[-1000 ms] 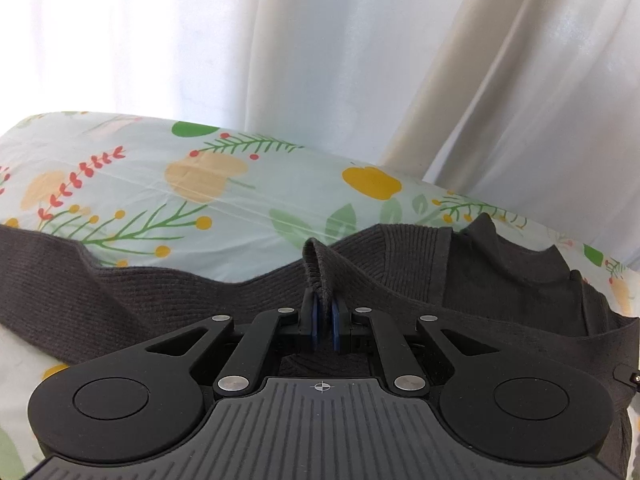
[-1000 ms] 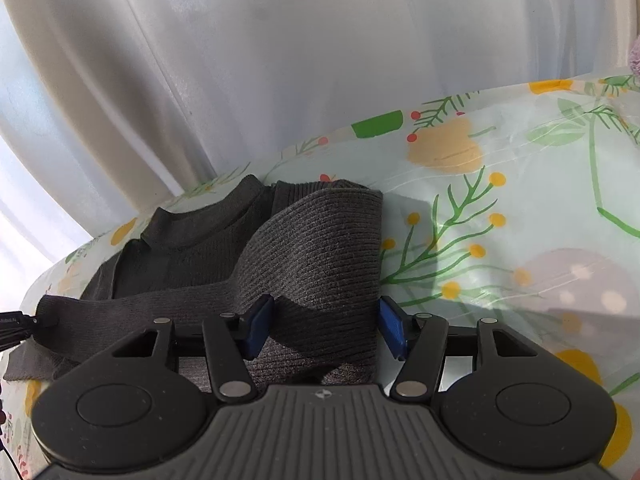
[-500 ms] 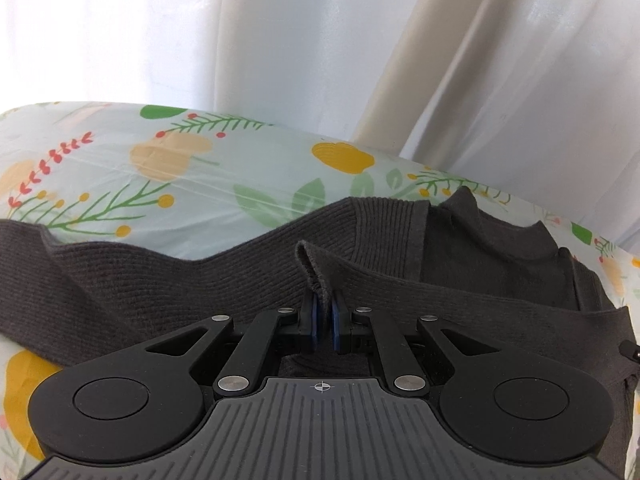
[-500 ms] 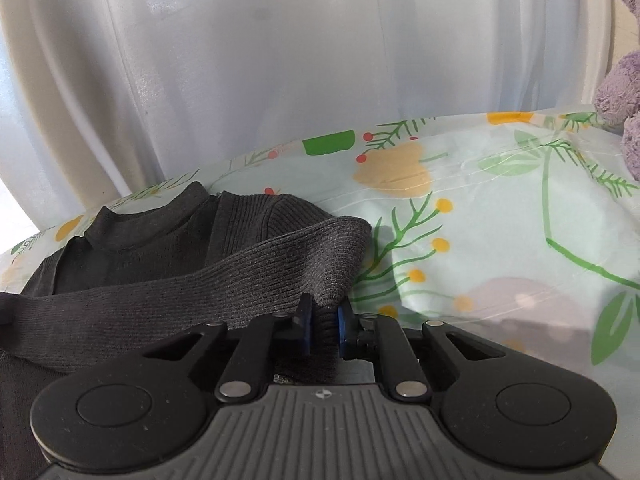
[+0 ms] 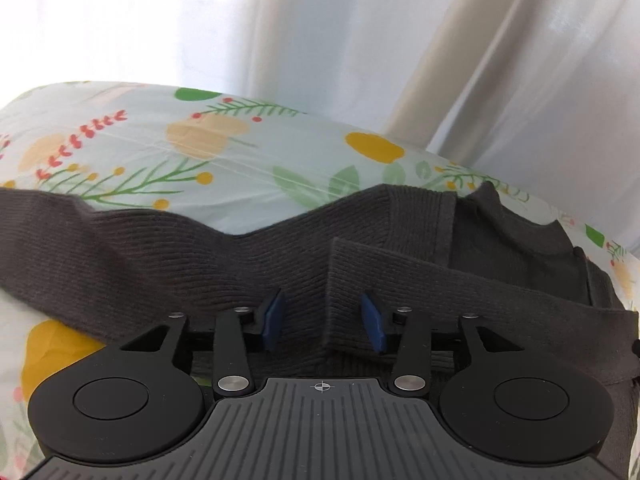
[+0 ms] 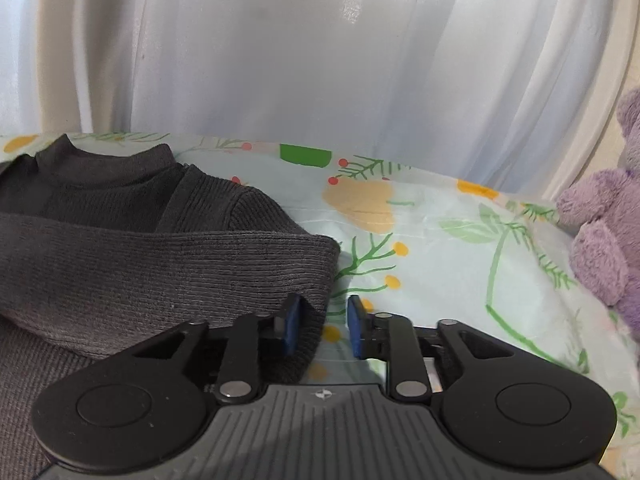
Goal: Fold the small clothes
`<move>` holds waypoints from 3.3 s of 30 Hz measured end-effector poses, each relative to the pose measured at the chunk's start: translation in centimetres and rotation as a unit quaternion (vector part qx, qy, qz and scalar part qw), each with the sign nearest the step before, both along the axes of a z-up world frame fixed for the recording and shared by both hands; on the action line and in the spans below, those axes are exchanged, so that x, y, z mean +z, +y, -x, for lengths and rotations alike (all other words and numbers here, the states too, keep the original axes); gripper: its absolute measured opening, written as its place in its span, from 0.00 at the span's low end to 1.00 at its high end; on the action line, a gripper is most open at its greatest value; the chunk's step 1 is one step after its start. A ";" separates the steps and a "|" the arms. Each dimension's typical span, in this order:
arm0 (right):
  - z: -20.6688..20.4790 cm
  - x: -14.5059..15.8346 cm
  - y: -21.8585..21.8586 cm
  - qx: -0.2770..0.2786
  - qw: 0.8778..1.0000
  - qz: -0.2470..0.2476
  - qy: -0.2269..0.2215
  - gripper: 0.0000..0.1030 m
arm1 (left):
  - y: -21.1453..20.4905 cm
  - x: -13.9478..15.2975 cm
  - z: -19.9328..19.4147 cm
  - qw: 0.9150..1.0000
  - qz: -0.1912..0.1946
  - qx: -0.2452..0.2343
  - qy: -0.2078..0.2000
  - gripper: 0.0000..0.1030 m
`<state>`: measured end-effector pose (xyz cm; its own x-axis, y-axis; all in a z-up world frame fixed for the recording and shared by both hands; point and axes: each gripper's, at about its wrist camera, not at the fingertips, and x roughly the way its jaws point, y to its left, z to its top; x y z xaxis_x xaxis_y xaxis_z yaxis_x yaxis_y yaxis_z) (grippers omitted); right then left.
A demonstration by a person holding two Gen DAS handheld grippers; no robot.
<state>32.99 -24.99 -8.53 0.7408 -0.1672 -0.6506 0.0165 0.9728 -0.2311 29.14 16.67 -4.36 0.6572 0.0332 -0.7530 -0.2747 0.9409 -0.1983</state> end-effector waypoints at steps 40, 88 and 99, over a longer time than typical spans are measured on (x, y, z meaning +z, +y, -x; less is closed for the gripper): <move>9.1 3.9 4.5 0.079 0.962 -0.260 0.035 0.46 | 28.8 -4.5 13.6 0.834 0.290 0.439 -0.168 0.10; -2.5 -0.7 13.1 0.113 0.863 -0.449 0.202 0.23 | 2.5 -0.9 8.3 0.994 0.084 0.060 -0.047 0.32; -0.2 5.1 12.1 0.168 0.933 -0.312 0.061 0.03 | 2.3 -0.5 7.2 0.996 0.065 0.040 -0.045 0.32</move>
